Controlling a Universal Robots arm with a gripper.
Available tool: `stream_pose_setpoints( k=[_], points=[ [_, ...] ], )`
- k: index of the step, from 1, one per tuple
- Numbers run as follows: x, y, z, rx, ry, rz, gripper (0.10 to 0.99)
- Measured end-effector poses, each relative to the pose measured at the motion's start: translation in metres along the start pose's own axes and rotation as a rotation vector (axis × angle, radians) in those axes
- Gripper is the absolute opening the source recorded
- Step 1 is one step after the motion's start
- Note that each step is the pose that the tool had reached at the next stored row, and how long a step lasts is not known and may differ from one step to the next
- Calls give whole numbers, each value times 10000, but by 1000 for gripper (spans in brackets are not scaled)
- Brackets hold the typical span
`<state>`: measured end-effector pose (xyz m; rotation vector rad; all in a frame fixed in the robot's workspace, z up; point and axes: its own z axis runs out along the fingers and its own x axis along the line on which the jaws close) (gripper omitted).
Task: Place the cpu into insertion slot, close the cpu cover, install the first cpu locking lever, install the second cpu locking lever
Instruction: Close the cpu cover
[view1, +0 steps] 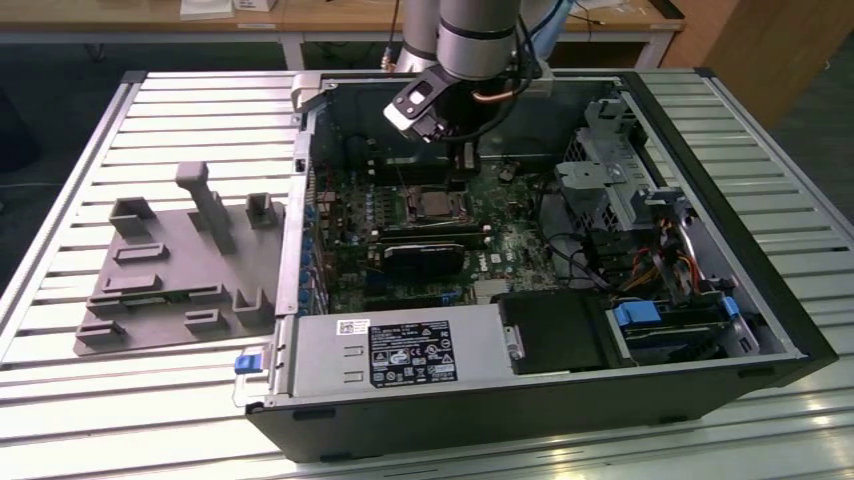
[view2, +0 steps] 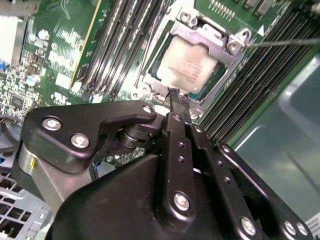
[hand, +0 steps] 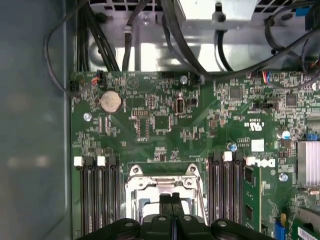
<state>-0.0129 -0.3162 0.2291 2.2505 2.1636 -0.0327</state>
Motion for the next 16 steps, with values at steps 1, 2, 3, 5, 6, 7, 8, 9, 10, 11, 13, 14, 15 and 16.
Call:
stream_pose_setpoints(
  k=[1,2,3,5,6,7,8,9,10,11,13,14,15,16],
  points=[
    [-1,-18,6,-1,-1,-5,106],
    [-3,-36,11,-2,-1,-9,106],
    [-4,-54,15,-3,-2,-15,106],
    [-6,-93,25,-7,-2,-28,106],
    [-7,-114,29,-15,-2,-33,106],
    [-8,-135,33,-29,0,-38,106],
    [-9,-154,36,-45,1,-43,106],
    [-10,-174,42,-61,3,-49,106],
    [-10,-191,47,-71,4,-54,106],
    [-11,-205,52,-78,4,-58,106],
    [-12,-233,63,-82,3,-64,106],
    [-13,-245,69,-83,3,-66,106],
    [-13,-257,75,-84,3,-69,106],
    [-14,-268,80,-84,3,-70,106]
  ],
)
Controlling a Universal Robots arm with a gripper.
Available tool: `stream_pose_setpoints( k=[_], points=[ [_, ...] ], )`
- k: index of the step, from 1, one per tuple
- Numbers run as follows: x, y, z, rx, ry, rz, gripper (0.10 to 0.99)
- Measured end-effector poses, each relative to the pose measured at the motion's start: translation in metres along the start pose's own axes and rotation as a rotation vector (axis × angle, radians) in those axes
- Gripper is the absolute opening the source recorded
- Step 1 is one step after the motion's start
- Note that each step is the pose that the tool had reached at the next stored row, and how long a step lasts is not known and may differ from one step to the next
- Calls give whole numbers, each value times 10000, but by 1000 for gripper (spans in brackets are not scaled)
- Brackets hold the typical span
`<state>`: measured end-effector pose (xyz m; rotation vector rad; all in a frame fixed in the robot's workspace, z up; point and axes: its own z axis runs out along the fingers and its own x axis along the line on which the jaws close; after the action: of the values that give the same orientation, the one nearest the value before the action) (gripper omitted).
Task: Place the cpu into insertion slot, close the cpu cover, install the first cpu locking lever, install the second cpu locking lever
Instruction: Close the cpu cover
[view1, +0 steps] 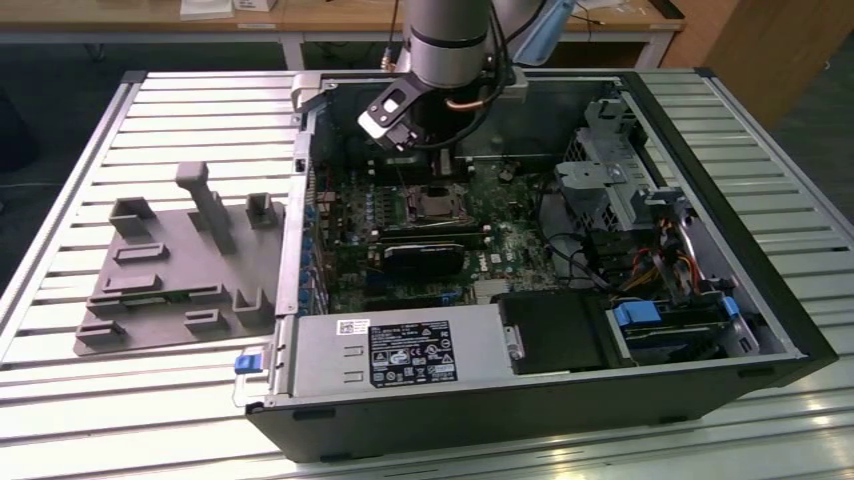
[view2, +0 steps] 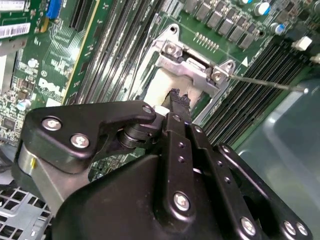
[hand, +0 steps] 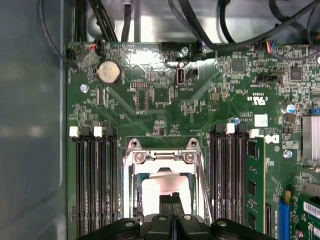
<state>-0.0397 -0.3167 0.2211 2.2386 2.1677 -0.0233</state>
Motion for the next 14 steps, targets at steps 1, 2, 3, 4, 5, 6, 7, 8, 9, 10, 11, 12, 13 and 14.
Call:
stream_pose_setpoints(
  k=[1,2,3,4,5,6,7,8,9,10,11,12,13,14],
  points=[
    [-1,-8,2,0,-1,0,106],
    [-1,-9,2,1,-1,-1,106],
    [0,-9,3,1,-2,-1,106],
    [0,-8,3,0,-1,-2,106],
    [0,-9,3,0,-1,-1,106],
    [0,-9,4,0,0,-1,106],
    [0,-9,4,-1,-1,-21,106],
    [0,-9,4,-3,-1,-99,106],
    [0,-9,4,-7,1,-227,106],
    [0,-9,5,-11,2,-393,106],
    [0,-9,6,-16,4,-573,106],
    [0,-9,8,-30,8,-1034,106],
    [0,-9,9,-35,9,-1203,106],
    [0,-9,9,-39,11,-1372,106]
  ],
)
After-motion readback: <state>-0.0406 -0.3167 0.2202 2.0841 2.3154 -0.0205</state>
